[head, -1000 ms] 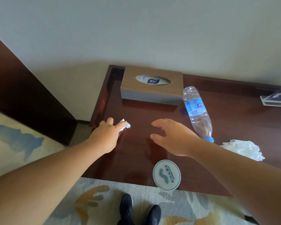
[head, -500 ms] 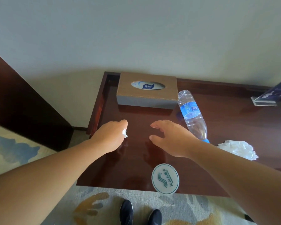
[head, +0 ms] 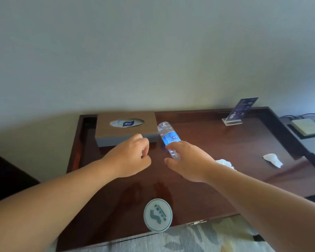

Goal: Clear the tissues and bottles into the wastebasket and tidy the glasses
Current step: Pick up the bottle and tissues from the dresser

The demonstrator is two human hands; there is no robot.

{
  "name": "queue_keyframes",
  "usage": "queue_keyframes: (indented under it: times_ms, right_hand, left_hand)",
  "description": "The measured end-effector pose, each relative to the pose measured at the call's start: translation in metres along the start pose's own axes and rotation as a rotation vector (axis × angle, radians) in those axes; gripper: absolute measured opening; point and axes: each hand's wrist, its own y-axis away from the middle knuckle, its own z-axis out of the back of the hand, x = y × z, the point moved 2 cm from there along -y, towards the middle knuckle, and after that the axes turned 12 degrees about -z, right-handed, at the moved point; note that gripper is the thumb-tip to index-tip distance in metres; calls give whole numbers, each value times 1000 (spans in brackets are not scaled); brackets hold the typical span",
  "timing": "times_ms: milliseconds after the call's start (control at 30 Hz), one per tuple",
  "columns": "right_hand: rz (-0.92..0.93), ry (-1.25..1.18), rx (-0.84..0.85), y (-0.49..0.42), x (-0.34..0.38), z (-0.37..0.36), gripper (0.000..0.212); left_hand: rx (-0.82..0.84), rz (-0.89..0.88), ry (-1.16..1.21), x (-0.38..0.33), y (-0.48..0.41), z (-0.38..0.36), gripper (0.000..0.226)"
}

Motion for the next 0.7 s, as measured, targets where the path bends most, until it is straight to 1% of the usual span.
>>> queue_keyframes:
  times_ms: [67,133,333,433,567,633,700]
  right_hand:
    - [-23,-2,-25,4,-9,5,49]
    - [-45,-2,-36,7,-18,11,48]
    - [-67,1,-55,12,-49,22,44]
    - [-59,-11,-48,11,-66,28,50]
    - [-24,1,-49,2,-96,34,52]
    - [-1,17,-49,-5,-115,40,51]
    - [18,16,-37,-13,-138,48,50]
  left_hand:
    - [23,-47,-44,-10,-7,-3,13]
    - [-2,-74,-53,-18,-14,-8,14]
    - [-90,-57,-11,-32,-36,-20,19]
    - [-138,-119,-34,-42,-47,-25,21]
    - [-142,-211,-56,-63,-66,-38,24]
    - [-175,-221,-77,-76,-77,-46,24]
    - [-206,-203,-98,-91,-89,-56,18]
